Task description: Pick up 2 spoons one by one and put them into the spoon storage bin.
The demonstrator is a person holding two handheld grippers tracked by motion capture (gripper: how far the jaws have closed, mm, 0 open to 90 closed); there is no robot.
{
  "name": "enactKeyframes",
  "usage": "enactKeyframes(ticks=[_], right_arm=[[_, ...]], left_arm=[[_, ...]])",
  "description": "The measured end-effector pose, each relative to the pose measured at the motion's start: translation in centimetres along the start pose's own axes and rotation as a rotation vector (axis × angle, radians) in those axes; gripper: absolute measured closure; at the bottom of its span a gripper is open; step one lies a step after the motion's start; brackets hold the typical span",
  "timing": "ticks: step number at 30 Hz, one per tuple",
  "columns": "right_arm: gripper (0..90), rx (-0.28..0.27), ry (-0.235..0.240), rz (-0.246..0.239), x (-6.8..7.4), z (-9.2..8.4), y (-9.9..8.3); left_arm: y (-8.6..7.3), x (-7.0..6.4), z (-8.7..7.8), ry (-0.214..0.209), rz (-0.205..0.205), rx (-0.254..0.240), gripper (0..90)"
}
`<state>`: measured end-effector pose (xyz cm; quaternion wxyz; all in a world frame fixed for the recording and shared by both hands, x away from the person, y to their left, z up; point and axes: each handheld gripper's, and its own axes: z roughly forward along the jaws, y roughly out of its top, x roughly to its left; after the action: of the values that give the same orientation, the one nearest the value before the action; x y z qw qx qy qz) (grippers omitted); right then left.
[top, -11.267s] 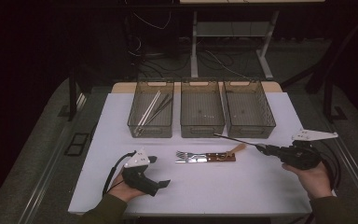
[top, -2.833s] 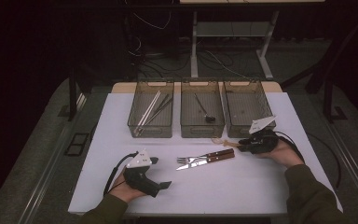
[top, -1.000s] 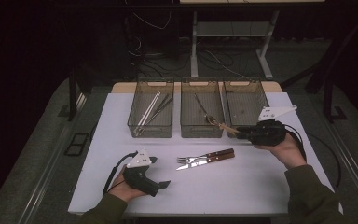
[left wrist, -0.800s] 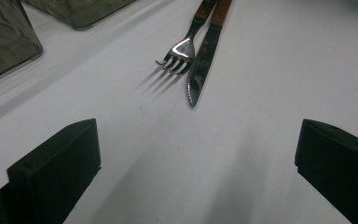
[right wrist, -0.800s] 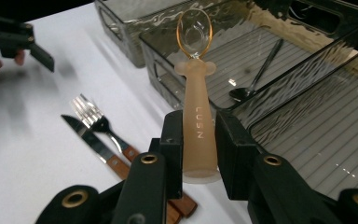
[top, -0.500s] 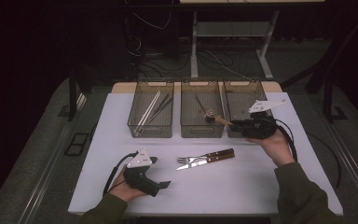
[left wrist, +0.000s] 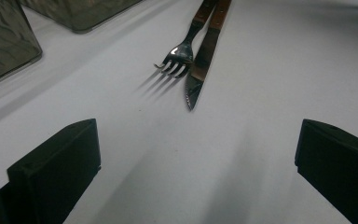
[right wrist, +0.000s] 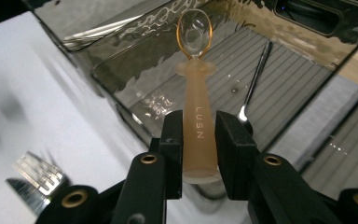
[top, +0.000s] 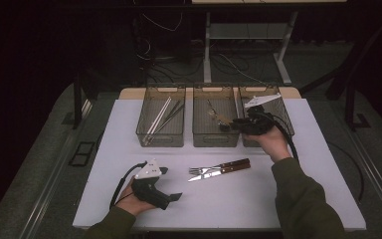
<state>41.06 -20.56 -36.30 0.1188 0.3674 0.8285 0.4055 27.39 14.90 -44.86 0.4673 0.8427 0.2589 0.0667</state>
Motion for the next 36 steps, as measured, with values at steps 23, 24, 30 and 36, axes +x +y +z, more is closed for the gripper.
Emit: enactKeyframes(ticks=[23,24,30,36], right_arm=[[45.6,0.028,-0.048,0.040,-0.5,3.3,2.0],[45.2,0.020,-0.044,0.043,-0.4,3.0,2.0],[41.2,-0.027,-0.014,0.044,-0.1,1.6,1.8],[38.9,-0.035,-0.002,0.015,0.4,0.6,1.3]], left_arm=[[0.1,0.0,-0.1,-0.004,0.009,-0.003,0.0],[0.1,0.0,-0.1,-0.004,0.011,0.000,0.0],[0.0,0.0,0.0,-0.003,0.001,-0.001,0.0],[0.0,0.0,-0.1,-0.001,0.004,0.001,0.0]])
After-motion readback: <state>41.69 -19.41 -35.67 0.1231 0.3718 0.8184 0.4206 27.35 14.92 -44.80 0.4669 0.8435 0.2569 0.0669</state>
